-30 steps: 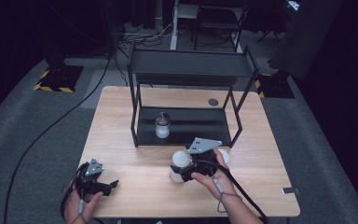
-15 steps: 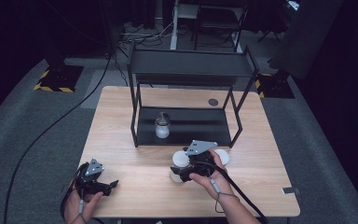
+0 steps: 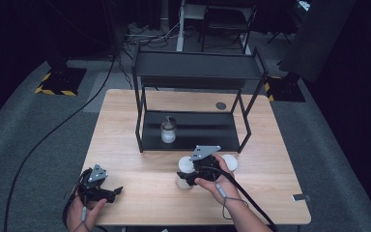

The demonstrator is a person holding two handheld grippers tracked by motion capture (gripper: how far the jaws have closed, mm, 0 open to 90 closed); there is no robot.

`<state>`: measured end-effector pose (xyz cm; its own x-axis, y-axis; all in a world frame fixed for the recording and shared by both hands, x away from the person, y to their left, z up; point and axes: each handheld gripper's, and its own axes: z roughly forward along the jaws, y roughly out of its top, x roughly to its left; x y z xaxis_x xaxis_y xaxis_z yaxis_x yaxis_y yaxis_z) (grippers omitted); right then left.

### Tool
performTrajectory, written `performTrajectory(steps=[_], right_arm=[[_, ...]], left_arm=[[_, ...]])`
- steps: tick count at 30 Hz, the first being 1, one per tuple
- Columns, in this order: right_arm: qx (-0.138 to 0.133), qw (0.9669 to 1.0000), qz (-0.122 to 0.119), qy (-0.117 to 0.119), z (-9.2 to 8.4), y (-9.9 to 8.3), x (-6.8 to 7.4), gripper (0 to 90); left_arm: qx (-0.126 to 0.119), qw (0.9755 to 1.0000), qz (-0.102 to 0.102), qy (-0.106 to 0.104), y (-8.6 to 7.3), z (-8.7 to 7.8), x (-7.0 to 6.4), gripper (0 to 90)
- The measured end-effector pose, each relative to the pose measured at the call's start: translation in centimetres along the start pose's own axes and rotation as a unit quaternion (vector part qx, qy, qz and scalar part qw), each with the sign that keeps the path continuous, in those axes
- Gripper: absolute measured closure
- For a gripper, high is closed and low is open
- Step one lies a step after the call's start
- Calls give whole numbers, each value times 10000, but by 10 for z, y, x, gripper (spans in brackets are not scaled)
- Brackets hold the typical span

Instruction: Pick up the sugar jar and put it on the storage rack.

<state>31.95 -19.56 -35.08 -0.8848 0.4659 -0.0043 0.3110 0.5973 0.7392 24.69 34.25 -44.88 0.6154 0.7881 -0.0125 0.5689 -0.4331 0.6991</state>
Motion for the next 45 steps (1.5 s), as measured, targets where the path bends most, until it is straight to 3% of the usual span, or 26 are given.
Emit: performTrajectory(steps=[5,10,20,34,45], right_arm=[[23,9999,-121,-8,-1,4,2,332],[-112,9999,-57,110,-10,9,-3,332],[-175,9998,-137,13,-27,28,-9,332],[-380,9992,-126,-82,-47,54,-29,332],[-380,9990,-82,-241,-46,73,-49,332]], left_arm=[[-3,10000,1,0,0,0,0,32],[1,10000,0,1,0,0,0,32],[-1,10000,1,2,0,0,0,32],[1,10000,3,2,0,0,0,32],[-1,10000,2,3,0,0,0,32]])
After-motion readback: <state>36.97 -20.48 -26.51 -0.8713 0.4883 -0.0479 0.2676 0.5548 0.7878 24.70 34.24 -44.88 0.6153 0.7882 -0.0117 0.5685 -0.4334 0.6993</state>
